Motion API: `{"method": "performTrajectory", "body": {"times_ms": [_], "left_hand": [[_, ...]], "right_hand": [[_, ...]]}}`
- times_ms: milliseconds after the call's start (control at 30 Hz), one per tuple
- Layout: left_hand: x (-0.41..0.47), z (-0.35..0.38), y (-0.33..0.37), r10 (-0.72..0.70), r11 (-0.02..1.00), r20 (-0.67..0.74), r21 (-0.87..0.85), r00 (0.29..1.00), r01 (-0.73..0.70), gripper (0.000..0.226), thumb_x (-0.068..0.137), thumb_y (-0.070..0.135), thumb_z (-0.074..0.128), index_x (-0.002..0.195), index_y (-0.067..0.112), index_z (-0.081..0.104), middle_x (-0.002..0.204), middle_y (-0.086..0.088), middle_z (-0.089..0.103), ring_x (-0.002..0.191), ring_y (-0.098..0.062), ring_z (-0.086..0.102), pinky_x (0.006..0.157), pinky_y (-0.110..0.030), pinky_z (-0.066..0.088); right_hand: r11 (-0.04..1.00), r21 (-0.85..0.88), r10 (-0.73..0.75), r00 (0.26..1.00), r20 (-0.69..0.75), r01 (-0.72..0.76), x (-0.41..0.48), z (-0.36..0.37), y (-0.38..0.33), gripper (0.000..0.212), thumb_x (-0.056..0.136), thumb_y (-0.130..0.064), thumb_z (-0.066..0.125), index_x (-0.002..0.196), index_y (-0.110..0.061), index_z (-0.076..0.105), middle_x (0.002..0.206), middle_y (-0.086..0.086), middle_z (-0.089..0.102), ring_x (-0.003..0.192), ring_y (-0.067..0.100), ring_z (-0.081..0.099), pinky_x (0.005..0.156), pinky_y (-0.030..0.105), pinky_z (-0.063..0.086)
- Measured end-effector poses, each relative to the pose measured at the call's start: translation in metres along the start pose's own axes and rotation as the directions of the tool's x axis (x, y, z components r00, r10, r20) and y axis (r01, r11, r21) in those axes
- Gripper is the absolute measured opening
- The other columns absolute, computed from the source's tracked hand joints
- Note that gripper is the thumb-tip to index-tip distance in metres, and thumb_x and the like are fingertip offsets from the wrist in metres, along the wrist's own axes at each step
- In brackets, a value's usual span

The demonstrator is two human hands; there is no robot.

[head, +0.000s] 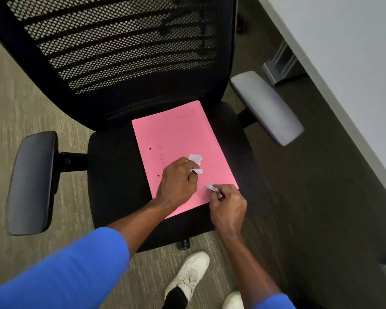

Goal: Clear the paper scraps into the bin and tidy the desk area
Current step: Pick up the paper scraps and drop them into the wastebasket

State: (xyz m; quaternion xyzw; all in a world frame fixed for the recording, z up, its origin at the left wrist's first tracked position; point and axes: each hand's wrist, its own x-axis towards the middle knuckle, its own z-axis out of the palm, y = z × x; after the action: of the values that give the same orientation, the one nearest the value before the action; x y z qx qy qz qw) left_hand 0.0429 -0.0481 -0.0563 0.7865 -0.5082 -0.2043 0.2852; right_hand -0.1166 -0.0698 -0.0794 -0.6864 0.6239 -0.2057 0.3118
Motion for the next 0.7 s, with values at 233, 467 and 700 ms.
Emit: {"method": "performTrajectory", "body": {"times_ms": [233,467,700], "left_hand": [[-0.046,0.053,0.073,0.109,0.994,0.186,-0.017,0.977,-0.107,0.022,0.085,0.005,0.067,0.101,0.012,0.081,0.097,-0.006,0.076,0.095,-0.033,0.072,0.084,-0.035,0.053],[-0.099,0.126,0.149,0.268,0.963,0.369,-0.075,0.890,-0.259,0.019,0.083,0.005,0.070,0.097,0.011,0.081,0.094,-0.006,0.074,0.089,-0.030,0.073,0.083,-0.038,0.056],[-0.158,0.200,0.201,0.268,0.950,0.556,-0.019,0.787,-0.310,0.024,0.088,0.012,0.066,0.108,0.015,0.080,0.107,-0.005,0.076,0.097,-0.029,0.074,0.093,-0.039,0.057]], "right_hand": [[0.972,0.013,0.236,0.964,-0.124,-0.237,-0.055,-0.069,0.083,0.015,0.077,-0.001,0.079,0.086,-0.013,0.081,0.083,0.004,0.075,0.075,0.028,0.072,0.073,0.030,0.048],[0.936,0.003,0.344,0.916,-0.209,-0.351,-0.105,-0.139,0.169,0.017,0.074,0.000,0.081,0.084,-0.013,0.081,0.084,0.003,0.077,0.076,0.027,0.073,0.074,0.031,0.048],[0.845,0.075,0.530,0.809,-0.254,-0.530,-0.155,-0.190,0.247,0.013,0.083,-0.009,0.077,0.094,-0.015,0.082,0.091,0.003,0.076,0.080,0.025,0.072,0.078,0.034,0.058]]}}
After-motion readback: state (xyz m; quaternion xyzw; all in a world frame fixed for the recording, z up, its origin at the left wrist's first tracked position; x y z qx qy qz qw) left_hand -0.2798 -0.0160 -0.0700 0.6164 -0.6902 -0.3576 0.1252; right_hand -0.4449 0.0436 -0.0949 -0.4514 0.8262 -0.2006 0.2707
